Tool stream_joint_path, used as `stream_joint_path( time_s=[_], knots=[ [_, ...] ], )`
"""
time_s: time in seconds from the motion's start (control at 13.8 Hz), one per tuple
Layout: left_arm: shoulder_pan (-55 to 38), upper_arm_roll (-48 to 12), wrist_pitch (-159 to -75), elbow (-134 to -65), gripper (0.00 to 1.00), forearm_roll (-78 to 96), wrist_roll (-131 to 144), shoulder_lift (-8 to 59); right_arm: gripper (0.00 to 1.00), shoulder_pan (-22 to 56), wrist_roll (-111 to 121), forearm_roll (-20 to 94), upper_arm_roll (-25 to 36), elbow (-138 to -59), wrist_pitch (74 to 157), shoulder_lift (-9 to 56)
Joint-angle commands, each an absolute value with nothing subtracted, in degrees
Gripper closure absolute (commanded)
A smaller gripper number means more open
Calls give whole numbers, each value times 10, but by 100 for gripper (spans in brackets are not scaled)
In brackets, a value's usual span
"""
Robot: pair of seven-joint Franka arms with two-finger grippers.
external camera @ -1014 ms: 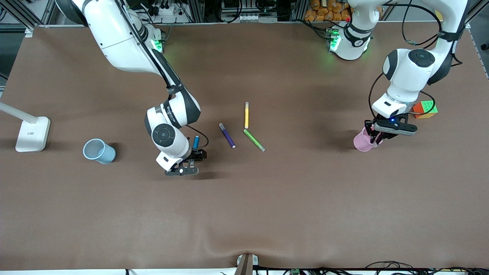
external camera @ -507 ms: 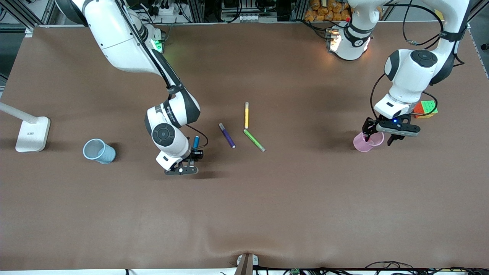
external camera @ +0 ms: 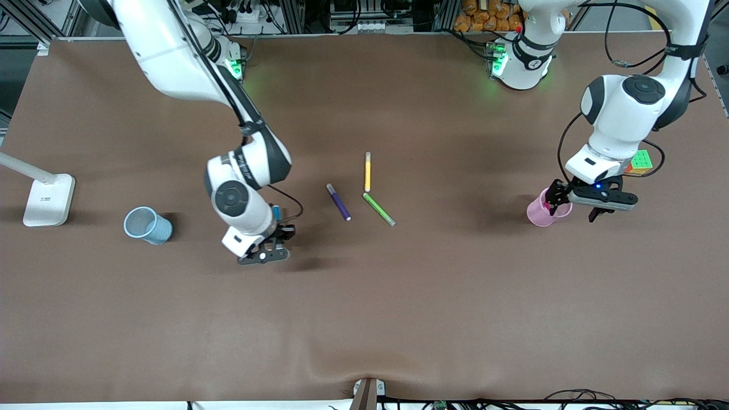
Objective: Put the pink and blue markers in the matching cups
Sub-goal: 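Release the pink marker into the cup while the right gripper grasps the blue marker, then carry the blue marker to the blue cup while the left gripper withdraws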
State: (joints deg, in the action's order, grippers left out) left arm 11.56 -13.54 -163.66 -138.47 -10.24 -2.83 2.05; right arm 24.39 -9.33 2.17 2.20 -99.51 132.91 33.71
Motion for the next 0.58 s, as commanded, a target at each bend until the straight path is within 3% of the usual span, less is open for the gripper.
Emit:
stream_joint_path(
  time_s=[0.0, 0.29, 0.51],
  knots=[
    [118, -148, -1545, -1323, 0, -96, -35, 19, 100, 183, 57, 22, 14, -998, 1270, 266],
    [117, -167, -1414, -1232, 0, -84, -34, 23, 100, 113, 249, 32, 12, -998, 1204, 201],
    [117, -170, -1328, -1157, 0, -49, -39, 54, 100, 84, 439, 32, 12, -1002, 1199, 181]
  ],
)
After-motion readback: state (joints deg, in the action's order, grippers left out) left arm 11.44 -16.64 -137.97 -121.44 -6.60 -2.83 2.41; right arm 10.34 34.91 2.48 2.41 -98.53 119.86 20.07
